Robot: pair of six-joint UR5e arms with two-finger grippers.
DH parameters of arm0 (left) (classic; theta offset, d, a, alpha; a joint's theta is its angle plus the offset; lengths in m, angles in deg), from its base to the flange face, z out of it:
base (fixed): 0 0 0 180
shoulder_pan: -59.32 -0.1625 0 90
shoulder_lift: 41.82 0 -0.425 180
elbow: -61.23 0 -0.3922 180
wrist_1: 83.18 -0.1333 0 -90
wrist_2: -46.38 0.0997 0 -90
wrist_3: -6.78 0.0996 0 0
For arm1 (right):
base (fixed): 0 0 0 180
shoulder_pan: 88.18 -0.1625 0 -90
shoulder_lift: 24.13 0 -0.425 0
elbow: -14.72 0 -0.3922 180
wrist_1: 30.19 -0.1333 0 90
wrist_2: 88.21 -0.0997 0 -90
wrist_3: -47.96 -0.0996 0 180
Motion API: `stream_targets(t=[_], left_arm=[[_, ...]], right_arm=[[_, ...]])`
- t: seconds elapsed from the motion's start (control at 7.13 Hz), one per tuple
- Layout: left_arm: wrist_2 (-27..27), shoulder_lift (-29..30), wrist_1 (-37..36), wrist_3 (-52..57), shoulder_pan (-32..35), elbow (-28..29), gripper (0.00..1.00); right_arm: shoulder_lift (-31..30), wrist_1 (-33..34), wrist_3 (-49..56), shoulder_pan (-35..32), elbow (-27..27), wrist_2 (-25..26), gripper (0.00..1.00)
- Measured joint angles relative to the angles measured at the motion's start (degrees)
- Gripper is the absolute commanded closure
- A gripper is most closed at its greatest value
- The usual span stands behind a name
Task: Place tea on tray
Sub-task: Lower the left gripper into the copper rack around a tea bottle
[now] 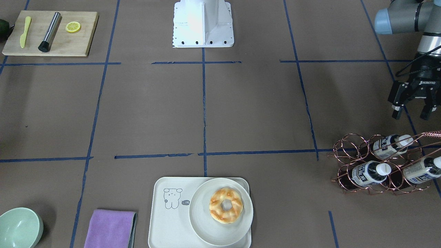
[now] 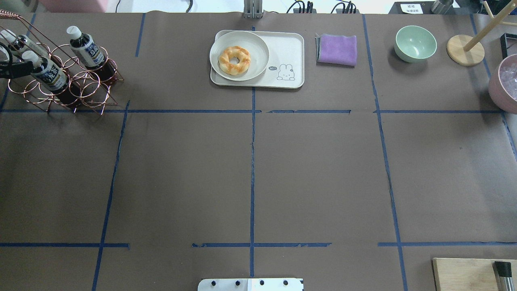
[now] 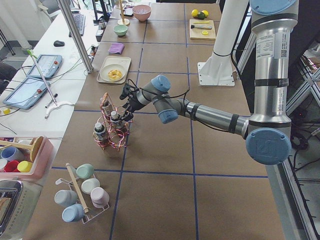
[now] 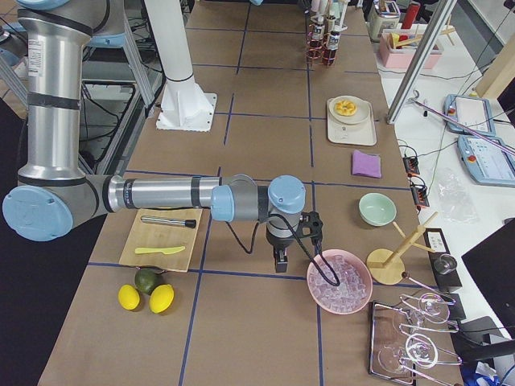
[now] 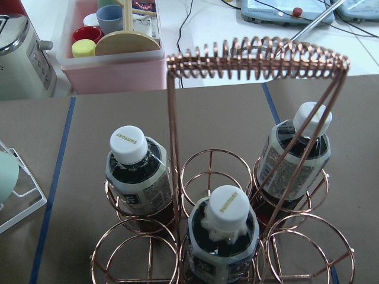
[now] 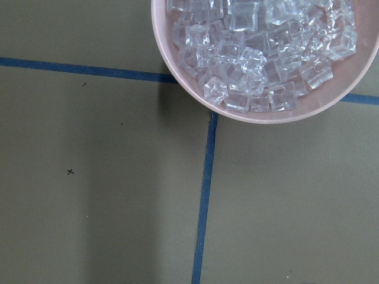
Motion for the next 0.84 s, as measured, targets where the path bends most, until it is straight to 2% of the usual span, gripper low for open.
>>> stream_targets(t=[0.42,0.84], left_arm=[[1.82,4.23,1.18,-0.81,-0.61,4.12,0.22],[1.8,5.2,4.93,-0.16,-0.74,8.1,0.24]], right_arm=[[0.0,0.0,-0.02,0.0,0.02,0.0,0.0],[0.0,0.0,-0.01,0.0,0.03,0.0,0.0]])
